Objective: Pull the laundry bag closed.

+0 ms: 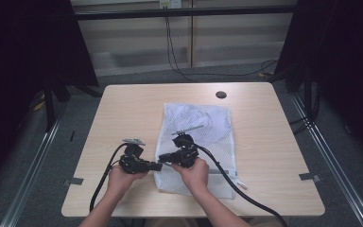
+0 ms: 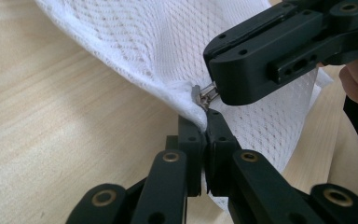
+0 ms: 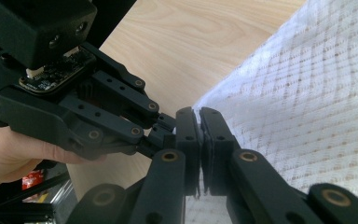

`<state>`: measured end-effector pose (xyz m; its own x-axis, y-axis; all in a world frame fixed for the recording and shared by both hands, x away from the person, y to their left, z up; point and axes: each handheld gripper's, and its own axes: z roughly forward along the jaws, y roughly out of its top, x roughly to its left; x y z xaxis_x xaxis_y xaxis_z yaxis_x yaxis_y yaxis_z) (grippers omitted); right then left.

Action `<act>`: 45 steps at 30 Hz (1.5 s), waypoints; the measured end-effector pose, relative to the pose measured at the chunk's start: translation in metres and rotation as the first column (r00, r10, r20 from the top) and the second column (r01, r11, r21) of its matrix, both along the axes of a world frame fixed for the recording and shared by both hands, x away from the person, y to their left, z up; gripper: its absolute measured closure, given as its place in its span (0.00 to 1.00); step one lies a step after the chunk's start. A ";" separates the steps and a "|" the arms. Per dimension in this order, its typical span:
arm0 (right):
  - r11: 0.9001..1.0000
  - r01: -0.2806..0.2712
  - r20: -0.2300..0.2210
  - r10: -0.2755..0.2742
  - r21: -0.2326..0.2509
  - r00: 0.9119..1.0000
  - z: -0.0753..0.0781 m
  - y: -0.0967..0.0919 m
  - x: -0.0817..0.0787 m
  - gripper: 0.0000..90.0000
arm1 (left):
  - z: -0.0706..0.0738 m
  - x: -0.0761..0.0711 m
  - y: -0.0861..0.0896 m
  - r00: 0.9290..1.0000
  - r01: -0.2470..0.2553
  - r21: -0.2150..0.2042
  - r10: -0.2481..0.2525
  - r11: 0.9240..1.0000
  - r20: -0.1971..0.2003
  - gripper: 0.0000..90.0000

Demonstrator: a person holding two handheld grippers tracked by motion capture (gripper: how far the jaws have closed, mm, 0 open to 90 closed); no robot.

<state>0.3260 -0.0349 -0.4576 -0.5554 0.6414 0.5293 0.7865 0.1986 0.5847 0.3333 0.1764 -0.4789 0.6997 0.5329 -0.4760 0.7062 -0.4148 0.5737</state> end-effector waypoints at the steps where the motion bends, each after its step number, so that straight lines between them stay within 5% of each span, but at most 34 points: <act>1: 1.000 -0.001 -0.002 0.001 0.003 1.000 -0.001 -0.001 0.000 0.97 | 0.000 0.000 0.000 1.000 0.001 -0.005 -0.001 1.000 -0.002 0.97; 45: 1.000 0.025 -0.032 -0.025 0.001 0.999 -0.009 -0.033 -0.003 0.97 | -0.003 0.000 0.001 0.999 -0.035 -0.036 0.034 0.999 -0.027 0.98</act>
<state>0.3233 -0.0679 -0.4666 -0.5216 0.6544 0.5475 0.8099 0.1778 0.5590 0.3336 0.1778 -0.4815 0.6681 0.5379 -0.5141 0.7349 -0.3691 0.5689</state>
